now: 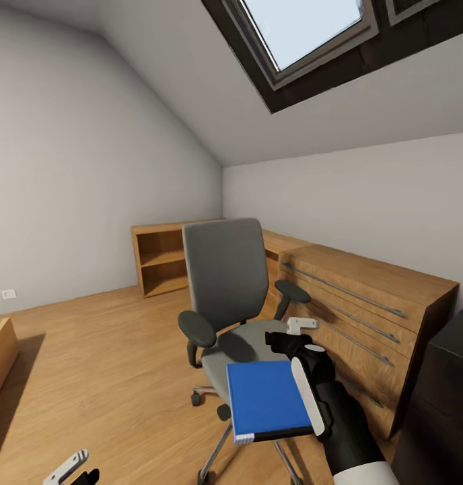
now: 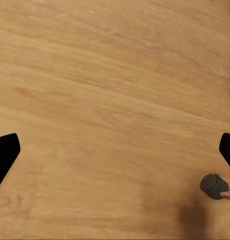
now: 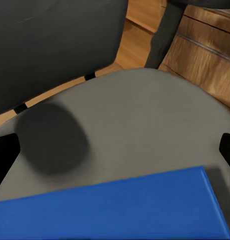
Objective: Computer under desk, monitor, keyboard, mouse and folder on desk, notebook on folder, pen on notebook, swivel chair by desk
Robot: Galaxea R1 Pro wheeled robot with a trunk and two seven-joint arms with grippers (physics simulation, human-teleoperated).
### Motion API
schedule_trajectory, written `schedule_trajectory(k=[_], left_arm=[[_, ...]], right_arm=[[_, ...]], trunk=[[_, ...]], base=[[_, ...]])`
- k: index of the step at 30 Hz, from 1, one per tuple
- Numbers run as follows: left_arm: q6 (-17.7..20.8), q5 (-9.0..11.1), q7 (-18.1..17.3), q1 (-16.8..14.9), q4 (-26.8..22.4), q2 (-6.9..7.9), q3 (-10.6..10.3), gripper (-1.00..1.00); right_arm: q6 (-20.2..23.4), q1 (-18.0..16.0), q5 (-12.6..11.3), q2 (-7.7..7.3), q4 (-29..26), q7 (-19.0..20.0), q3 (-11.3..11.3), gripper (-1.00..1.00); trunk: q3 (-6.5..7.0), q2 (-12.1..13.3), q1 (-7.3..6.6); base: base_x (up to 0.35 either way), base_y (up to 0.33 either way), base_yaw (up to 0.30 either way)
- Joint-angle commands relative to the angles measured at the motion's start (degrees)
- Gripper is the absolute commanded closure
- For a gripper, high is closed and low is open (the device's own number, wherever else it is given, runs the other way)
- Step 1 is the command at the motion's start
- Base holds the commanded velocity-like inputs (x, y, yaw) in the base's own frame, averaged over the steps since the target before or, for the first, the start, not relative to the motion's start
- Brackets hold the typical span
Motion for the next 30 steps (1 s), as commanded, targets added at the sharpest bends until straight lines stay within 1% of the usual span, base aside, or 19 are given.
schedule_trajectory(k=[1,6,10,17,30], left_arm=[[0.3,0.6,0.29,0.0,-0.09,0.01,-0.02,-1.0],[0.3,0.6,0.31,0.0,0.03,-0.11,-0.09,-1.0],[0.3,0.61,0.36,0.0,0.53,-0.16,-0.11,-1.0],[0.29,0.6,0.36,0.0,1.03,-0.24,-0.12,-1.0],[0.25,0.6,0.28,0.0,1.15,-0.29,-0.19,-1.0]], right_arm=[[0.17,-0.05,-0.62,0.0,-0.03,-0.54,0.08,-1.0],[0.16,-0.05,-0.56,0.0,-0.09,-0.54,0.09,-1.0],[0.16,-0.05,-0.51,0.0,-0.13,-0.54,0.14,-1.0],[0.16,-0.05,-0.39,0.0,-0.17,-0.58,0.17,-1.0],[0.16,-0.05,-0.29,0.0,-0.35,-0.57,0.17,-1.0]], trunk=[[-0.01,-0.03,-0.01],[0.25,-0.03,-0.01],[0.35,-0.03,-0.01],[0.19,-0.03,-0.01],[-0.91,-0.03,-0.01]], base=[[0.0,0.13,-0.245],[0.0,0.064,-0.248],[0.0,0.08,-0.116],[0.0,0.011,-0.014],[-0.015,0.013,-0.006]])
